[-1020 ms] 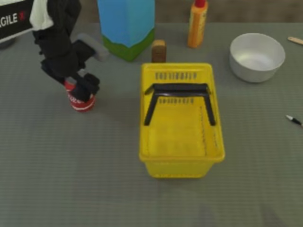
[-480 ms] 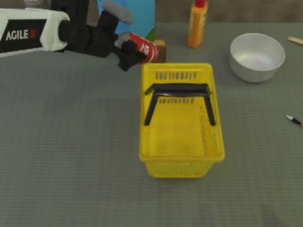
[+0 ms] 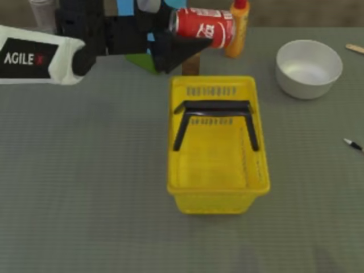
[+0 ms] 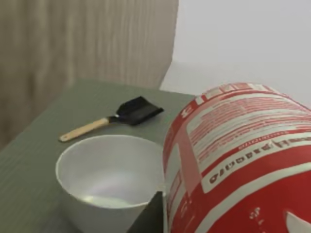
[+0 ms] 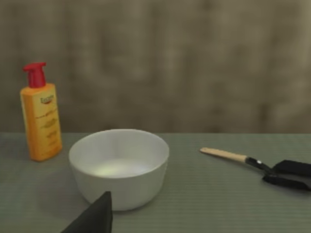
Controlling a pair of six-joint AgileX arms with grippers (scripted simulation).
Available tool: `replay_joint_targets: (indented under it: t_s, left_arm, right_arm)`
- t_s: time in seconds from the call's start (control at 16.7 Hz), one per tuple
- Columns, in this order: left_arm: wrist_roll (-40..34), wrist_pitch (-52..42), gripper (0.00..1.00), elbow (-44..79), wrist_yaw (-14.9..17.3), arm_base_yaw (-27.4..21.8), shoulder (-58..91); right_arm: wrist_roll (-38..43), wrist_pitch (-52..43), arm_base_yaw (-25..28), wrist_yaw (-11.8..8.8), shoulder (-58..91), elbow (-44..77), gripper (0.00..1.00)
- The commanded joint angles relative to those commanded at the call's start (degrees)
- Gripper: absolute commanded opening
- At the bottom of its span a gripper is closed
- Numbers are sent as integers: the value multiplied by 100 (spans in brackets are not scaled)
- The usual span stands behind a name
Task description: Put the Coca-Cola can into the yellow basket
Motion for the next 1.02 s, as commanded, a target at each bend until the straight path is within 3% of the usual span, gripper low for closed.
replay_joint_targets:
  t_s: [0.18, 0.3, 0.72, 1.02]
  left_arm:
    - [-262, 761, 0, -255, 635, -43, -212]
    - [-331, 965, 0, -322, 820, -56, -283]
    - [-323, 1064, 0, -321, 840, -28, -174]
    - [-348, 2154, 0, -527, 850, 46, 630]
  right_arm:
    - [0, 0, 0, 0, 0, 0, 100]
    - [0, 0, 0, 0, 0, 0, 100]
    - [0, 0, 0, 0, 0, 0, 100]
    - [0, 0, 0, 0, 0, 0, 100]
